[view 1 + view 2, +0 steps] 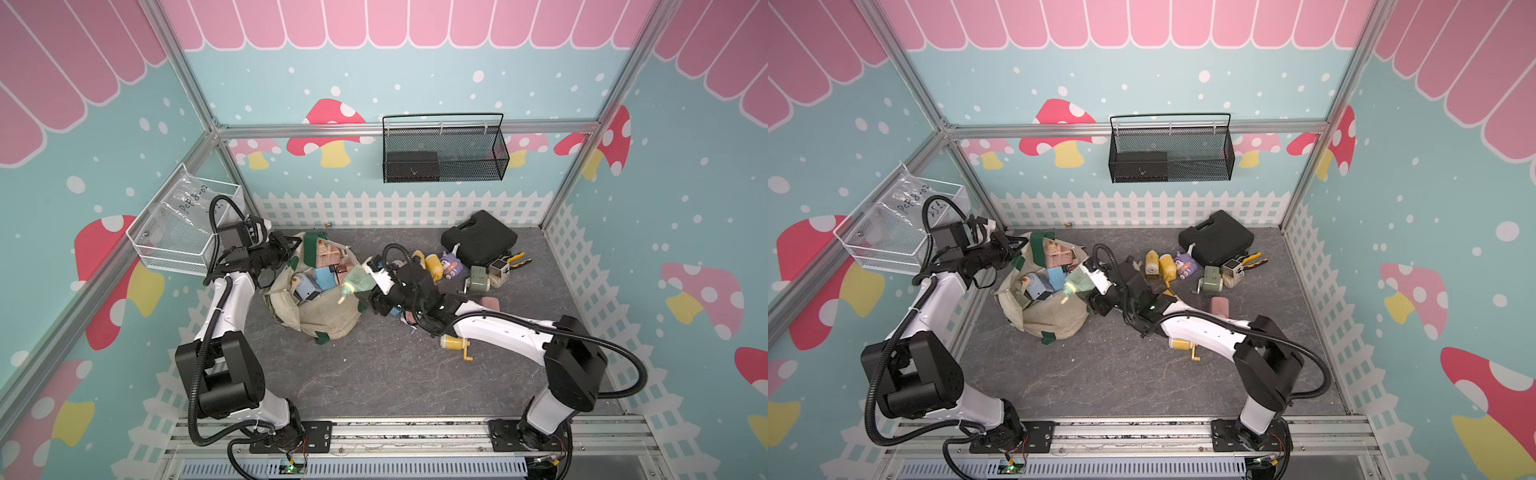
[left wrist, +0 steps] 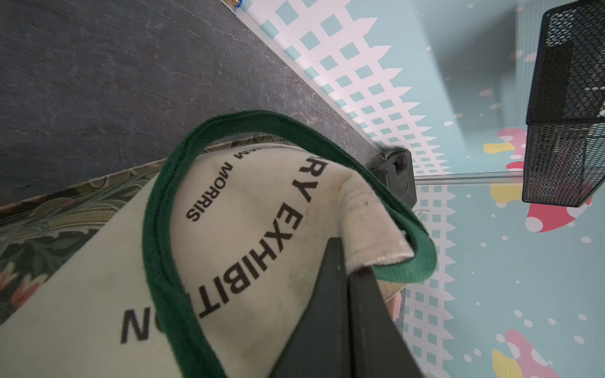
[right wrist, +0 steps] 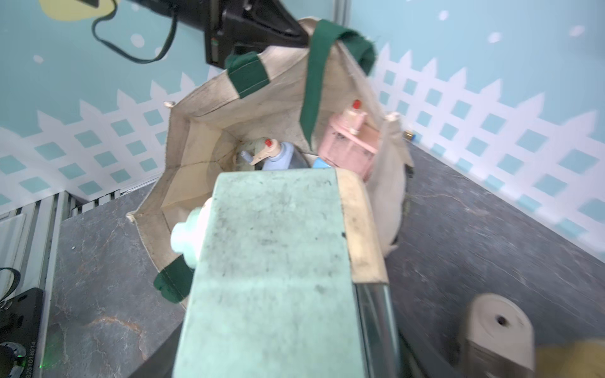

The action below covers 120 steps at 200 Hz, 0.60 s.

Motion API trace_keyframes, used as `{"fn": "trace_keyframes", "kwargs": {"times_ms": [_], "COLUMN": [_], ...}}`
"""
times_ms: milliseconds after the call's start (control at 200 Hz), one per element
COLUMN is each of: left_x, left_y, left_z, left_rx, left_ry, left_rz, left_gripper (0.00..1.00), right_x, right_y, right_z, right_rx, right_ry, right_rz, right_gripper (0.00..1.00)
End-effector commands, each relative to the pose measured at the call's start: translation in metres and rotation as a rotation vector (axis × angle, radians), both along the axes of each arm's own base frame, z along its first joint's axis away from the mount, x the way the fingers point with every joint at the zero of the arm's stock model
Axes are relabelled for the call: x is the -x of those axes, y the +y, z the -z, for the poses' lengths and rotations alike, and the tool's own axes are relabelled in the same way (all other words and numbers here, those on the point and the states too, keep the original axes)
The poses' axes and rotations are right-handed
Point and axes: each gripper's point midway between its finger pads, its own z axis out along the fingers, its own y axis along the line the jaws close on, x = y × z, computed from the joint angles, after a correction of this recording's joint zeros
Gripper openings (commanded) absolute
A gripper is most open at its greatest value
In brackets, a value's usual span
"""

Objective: Take out the pencil sharpeners from the tote bags
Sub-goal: Pick up the pencil sharpener from the canvas bag, then place the pencil sharpener at the center of the board.

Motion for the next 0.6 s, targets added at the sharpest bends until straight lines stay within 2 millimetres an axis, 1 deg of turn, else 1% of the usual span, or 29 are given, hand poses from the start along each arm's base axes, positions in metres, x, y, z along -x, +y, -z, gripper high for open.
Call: {"fn": "trace_keyframes", "kwargs": {"times_ms": [0, 120, 210, 295, 440, 505, 595], "left_x": [0.0, 0.0, -0.001, 0.0, 0.0, 0.0, 0.0], "left_y": [-0.002, -0.001, -0.001, -0.001, -0.002, -0.002, -0.002], "left_z": [-0.003, -0.002, -0.002, -0.002, -0.002, -0.002, -0.002], "left_rx": [0.009, 0.009, 0.007, 0.004, 0.004, 0.006, 0.006], "left_ry": [-0.014, -0.011, -0.012, -0.011, -0.01, -0.009, -0.008], "left_rz": [0.01, 0.009, 0.009, 0.01, 0.01, 0.01, 0.01], "left_gripper": [0.0, 0.0, 0.0, 0.0, 0.0, 0.0, 0.0], "right_x": [-0.015, -0.024, -0.029, -0.035, -0.036, -0.033, -0.028], "right_y": [-0.049, -0.112, -0.156, -0.204, -0.283, -0.309, -0.339], "right_z": [-0.017, -0.01, 0.001, 0.015, 0.036, 0.042, 0.052], "right_rx": [-0.061, -0.076, -0.068, -0.069, -0.092, -0.115, -0.142], "right_ry": [-0.021, -0.006, 0.011, 0.056, 0.108, 0.126, 0.148], "right_rz": [0.117, 0.252, 0.36, 0.5, 0.72, 0.786, 0.873], "right_gripper": [0.52, 0.52, 0.52, 0.52, 0.51, 0.51, 0.5]}}
